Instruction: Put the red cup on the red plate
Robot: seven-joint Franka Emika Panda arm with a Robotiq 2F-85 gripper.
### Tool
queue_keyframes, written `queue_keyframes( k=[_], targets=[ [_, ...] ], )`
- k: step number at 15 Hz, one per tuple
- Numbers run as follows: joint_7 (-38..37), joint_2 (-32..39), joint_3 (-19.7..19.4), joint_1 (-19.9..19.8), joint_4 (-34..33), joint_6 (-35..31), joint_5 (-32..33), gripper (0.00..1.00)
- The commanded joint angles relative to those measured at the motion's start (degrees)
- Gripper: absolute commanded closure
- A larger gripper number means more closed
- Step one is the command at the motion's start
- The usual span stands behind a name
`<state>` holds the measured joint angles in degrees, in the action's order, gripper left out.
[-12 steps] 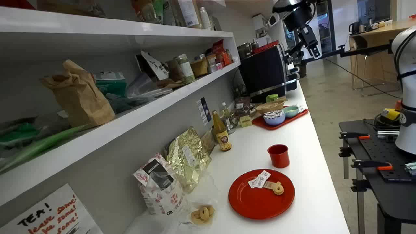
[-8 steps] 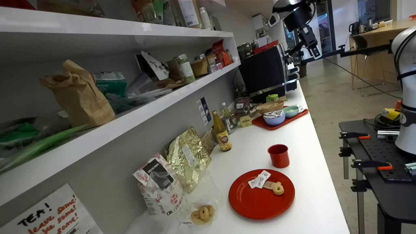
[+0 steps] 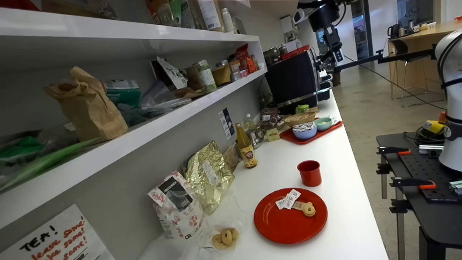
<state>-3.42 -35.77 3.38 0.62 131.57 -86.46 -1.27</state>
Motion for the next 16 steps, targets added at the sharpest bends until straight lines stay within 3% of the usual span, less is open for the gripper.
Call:
queue_keyframes(
  k=[1,8,16],
  targets=[
    [-1.5,3.8,-1.4,-0.5,-3.0,-7.7,-2.5,0.00],
    [-2.9,15.9,-2.0,-0.9,-0.3,-23.4,-3.4,0.00],
    [-2.6,31.7,-3.8,-1.8,-1.3,-28.0,-3.1,0.00]
  ],
)
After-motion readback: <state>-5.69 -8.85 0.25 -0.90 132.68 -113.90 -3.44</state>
